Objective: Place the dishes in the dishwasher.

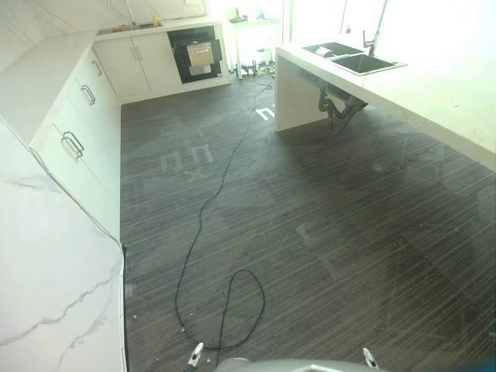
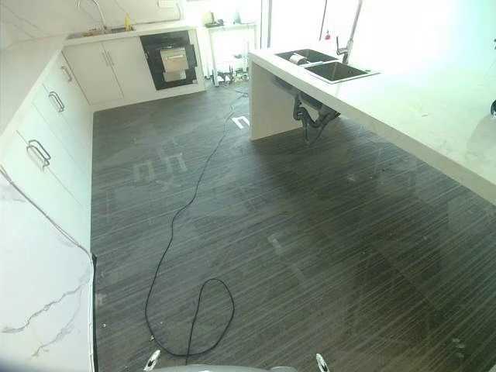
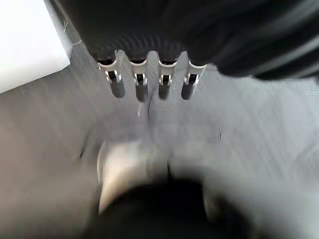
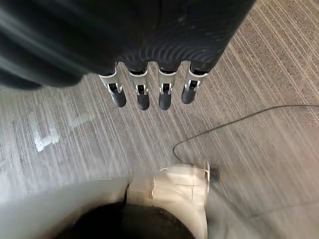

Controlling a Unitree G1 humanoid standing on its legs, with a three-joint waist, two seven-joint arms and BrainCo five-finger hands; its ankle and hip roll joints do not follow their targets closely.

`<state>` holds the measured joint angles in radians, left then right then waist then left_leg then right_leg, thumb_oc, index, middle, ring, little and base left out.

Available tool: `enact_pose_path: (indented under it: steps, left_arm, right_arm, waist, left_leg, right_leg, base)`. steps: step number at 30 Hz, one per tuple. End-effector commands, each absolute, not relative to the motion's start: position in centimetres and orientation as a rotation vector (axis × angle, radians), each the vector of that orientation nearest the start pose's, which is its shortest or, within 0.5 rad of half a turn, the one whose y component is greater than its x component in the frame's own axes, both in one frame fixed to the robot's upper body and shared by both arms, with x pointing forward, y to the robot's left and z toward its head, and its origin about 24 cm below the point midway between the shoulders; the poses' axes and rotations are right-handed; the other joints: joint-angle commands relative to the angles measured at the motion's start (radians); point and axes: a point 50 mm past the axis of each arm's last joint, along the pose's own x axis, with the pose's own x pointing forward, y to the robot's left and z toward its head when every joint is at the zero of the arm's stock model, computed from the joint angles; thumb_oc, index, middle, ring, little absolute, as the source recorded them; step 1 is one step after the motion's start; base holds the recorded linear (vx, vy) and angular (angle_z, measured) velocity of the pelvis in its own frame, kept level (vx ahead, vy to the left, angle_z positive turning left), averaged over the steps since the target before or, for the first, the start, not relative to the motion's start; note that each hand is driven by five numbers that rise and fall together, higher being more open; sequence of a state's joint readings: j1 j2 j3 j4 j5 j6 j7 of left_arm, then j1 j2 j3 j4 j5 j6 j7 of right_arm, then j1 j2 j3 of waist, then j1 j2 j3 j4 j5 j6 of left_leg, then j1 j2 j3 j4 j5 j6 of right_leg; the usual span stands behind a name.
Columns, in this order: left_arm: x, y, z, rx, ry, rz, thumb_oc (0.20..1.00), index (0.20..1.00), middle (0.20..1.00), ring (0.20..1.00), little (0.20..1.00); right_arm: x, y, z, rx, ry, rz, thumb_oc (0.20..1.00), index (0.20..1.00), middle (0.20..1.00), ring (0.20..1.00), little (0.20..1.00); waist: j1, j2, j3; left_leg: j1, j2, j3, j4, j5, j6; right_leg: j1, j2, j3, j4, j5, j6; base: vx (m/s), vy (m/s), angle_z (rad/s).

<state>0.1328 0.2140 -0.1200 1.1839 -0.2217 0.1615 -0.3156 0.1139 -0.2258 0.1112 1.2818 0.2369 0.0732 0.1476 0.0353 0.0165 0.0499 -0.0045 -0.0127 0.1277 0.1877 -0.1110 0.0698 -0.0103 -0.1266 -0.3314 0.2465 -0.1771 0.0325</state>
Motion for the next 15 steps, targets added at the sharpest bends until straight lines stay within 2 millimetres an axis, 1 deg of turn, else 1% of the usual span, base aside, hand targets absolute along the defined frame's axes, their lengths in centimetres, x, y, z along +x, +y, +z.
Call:
enact_pose_path:
  steps: [1, 2, 4, 7, 9, 10, 11, 12, 14, 15]
  left_arm:
    - [6.0, 19.2, -16.9, -0.384, 1.442, -0.19, 1.0, 1.0, 1.0, 1.0, 1.0]
    - [5.7, 19.1, -16.9, -0.42, 1.43, -0.17, 1.0, 1.0, 1.0, 1.0, 1.0]
    - [5.8, 19.2, -16.8, -0.476, 1.401, -0.156, 1.0, 1.0, 1.0, 1.0, 1.0]
    - [6.4, 19.3, -16.6, -0.459, 1.372, -0.189, 1.0, 1.0, 1.0, 1.0, 1.0]
    - [7.2, 19.4, -16.5, -0.449, 1.323, -0.199, 1.0, 1.0, 1.0, 1.0, 1.0]
    - [7.7, 19.4, -16.4, -0.448, 1.288, -0.199, 1.0, 1.0, 1.0, 1.0, 1.0]
    - [8.7, 19.4, -16.1, -0.458, 1.22, -0.193, 1.0, 1.0, 1.0, 1.0, 1.0]
    - [9.1, 19.4, -16.0, -0.464, 1.197, -0.19, 1.0, 1.0, 1.0, 1.0, 1.0]
    - [11.5, 19.3, -15.1, -0.457, 1.056, -0.174, 1.0, 1.0, 1.0, 1.0, 1.0]
    - [11.9, 19.3, -14.9, -0.451, 1.028, -0.173, 1.0, 1.0, 1.0, 1.0, 1.0]
  right_arm:
    - [5.3, -23.9, -16.7, 0.197, 1.362, -0.189, 1.0, 1.0, 1.0, 1.0, 1.0]
    - [5.7, -23.9, -16.6, 0.269, 1.312, -0.224, 1.0, 1.0, 1.0, 1.0, 1.0]
    - [6.4, -24.0, -16.4, 0.324, 1.237, -0.24, 1.0, 1.0, 1.0, 1.0, 1.0]
    - [7.1, -24.4, -16.2, 0.331, 1.181, -0.247, 1.0, 1.0, 1.0, 1.0, 1.0]
    - [7.9, -24.5, -15.9, 0.334, 1.126, -0.235, 1.0, 1.0, 1.0, 1.0, 1.0]
    - [8.4, -24.5, -15.8, 0.331, 1.098, -0.222, 1.0, 1.0, 1.0, 1.0, 1.0]
    - [9.4, -24.4, -15.5, 0.3, 1.05, -0.194, 1.0, 1.0, 1.0, 1.0, 1.0]
    - [9.8, -24.4, -15.4, 0.273, 1.033, -0.175, 1.0, 1.0, 1.0, 1.0, 1.0]
    - [12.0, -24.1, -14.5, 0.166, 0.93, -0.089, 1.0, 1.0, 1.0, 1.0, 1.0]
    - [12.5, -24.0, -14.3, 0.156, 0.911, -0.079, 1.0, 1.0, 1.0, 1.0, 1.0]
  waist:
    - [-0.025, 0.044, 0.051]
    - [-0.027, 0.044, 0.048]
    - [-0.032, 0.044, 0.041]
    - [-0.033, 0.048, 0.037]
    - [-0.033, 0.05, 0.036]
    - [-0.033, 0.05, 0.036]
    - [-0.031, 0.05, 0.034]
    - [-0.031, 0.049, 0.034]
    - [-0.024, 0.042, 0.037]
    - [-0.022, 0.04, 0.038]
  left_leg:
    - [0.144, 0.082, 0.083, -0.191, 0.028, -0.13]
    - [0.153, 0.083, 0.09, -0.196, 0.027, -0.13]
    - [0.166, 0.082, 0.095, -0.207, 0.027, -0.128]
    - [0.168, 0.081, 0.094, -0.21, 0.025, -0.127]
    - [0.171, 0.08, 0.092, -0.21, 0.025, -0.128]
    - [0.173, 0.079, 0.092, -0.21, 0.025, -0.128]
    - [0.174, 0.078, 0.091, -0.212, 0.026, -0.128]
    - [0.175, 0.077, 0.091, -0.213, 0.026, -0.128]
    - [0.173, 0.078, 0.09, -0.212, 0.028, -0.128]
    - [0.172, 0.078, 0.089, -0.212, 0.028, -0.128]
  right_leg:
    - [0.157, -0.025, -0.059, -0.226, 0.104, 0.084]
    - [0.162, -0.023, -0.06, -0.231, 0.106, 0.085]
    - [0.168, -0.017, -0.051, -0.236, 0.104, 0.084]
    - [0.167, -0.017, -0.048, -0.233, 0.102, 0.083]
    - [0.169, -0.018, -0.048, -0.233, 0.102, 0.083]
    - [0.171, -0.018, -0.048, -0.234, 0.103, 0.083]
    - [0.172, -0.018, -0.047, -0.236, 0.103, 0.084]
    - [0.173, -0.019, -0.047, -0.237, 0.103, 0.085]
    - [0.171, -0.02, -0.049, -0.237, 0.108, 0.086]
    - [0.171, -0.02, -0.049, -0.238, 0.109, 0.086]
  base:
    - [0.03, -0.027, -0.6]
    - [0.05, -0.027, -0.31]
    - [0.06, -0.017, 0.06]
    - [0.01, 0.016, -0.04]
    - [0.0, 0.0, 0.0]
    - [0.0, 0.0, 0.0]
    - [0.0, 0.0, 0.0]
    - [0.0, 0.0, 0.0]
    - [-0.01, -0.007, 0.02]
    - [-0.04, -0.037, 0.06]
